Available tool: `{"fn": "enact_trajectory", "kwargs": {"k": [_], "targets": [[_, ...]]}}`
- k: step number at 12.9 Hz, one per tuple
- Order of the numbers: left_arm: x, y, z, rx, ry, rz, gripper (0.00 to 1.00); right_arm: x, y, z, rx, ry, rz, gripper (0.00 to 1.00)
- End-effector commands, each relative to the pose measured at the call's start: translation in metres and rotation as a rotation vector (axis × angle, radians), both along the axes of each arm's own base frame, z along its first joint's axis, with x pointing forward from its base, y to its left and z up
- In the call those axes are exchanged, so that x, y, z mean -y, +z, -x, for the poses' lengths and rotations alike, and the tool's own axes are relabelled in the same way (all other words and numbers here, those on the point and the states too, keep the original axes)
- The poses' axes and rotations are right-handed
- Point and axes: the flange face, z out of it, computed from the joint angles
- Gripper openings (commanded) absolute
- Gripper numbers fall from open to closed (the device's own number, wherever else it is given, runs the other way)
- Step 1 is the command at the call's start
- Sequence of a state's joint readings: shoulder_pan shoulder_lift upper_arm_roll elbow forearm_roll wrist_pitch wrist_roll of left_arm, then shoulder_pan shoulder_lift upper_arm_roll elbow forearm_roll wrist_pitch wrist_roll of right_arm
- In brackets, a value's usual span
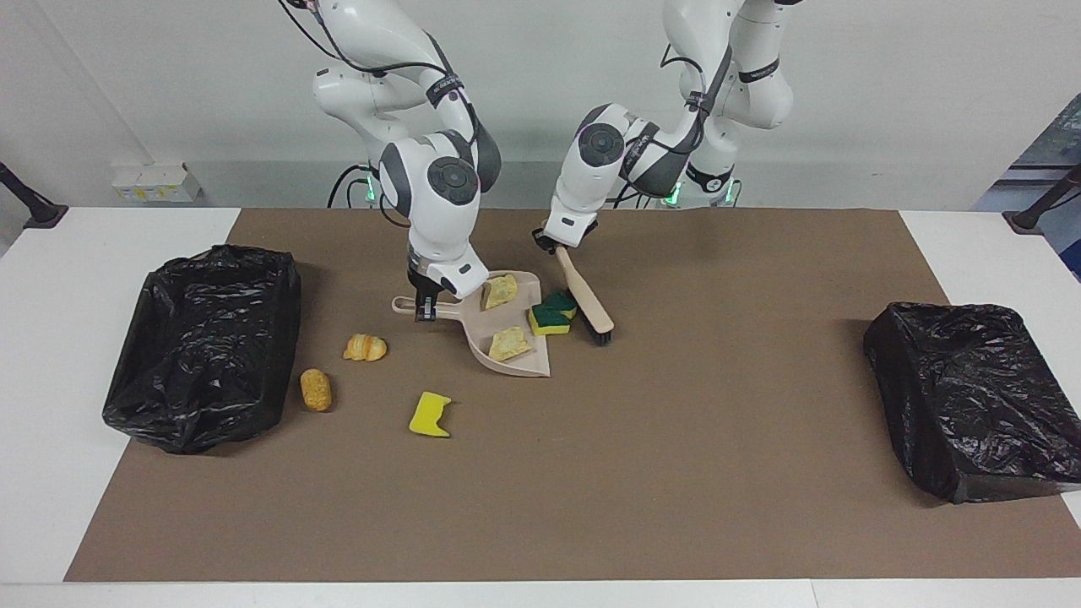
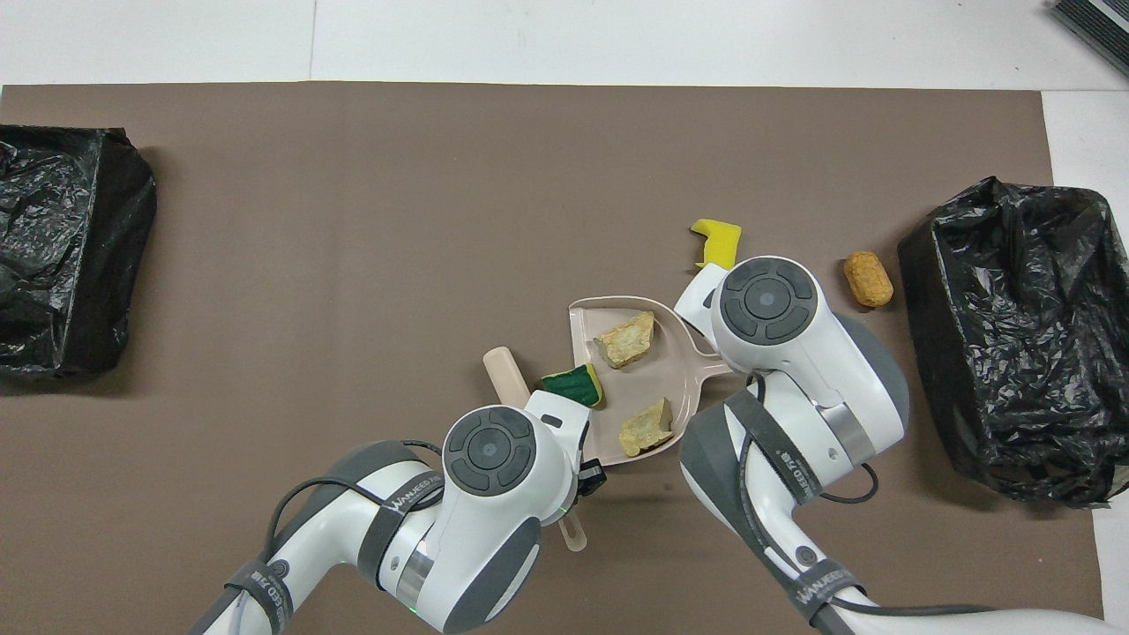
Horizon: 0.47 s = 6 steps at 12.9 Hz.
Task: Sweep and dump trash in bin
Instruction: 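Sweep the remaining sponge pieces into the dustpan with the left gripper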
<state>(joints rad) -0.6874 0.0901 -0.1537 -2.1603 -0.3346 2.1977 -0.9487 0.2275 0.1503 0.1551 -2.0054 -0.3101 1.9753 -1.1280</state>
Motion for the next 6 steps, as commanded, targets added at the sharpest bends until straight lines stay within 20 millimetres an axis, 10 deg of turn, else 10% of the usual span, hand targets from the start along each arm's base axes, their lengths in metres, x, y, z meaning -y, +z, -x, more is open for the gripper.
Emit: {"fn": "enact_trajectory", "kwargs": {"k": [1,6], "targets": [[0.023,0.007,0.006,0.059,-0.097,0.075,0.00,0.009,-0.001,0.007,-0.003,0.036,0.012,0.00],[0.065,0.029,0.025,0.131,-0.261,0.156,0.00,0.023,-0.001,0.002,-0.004,0.013,0.012,0.00]]}}
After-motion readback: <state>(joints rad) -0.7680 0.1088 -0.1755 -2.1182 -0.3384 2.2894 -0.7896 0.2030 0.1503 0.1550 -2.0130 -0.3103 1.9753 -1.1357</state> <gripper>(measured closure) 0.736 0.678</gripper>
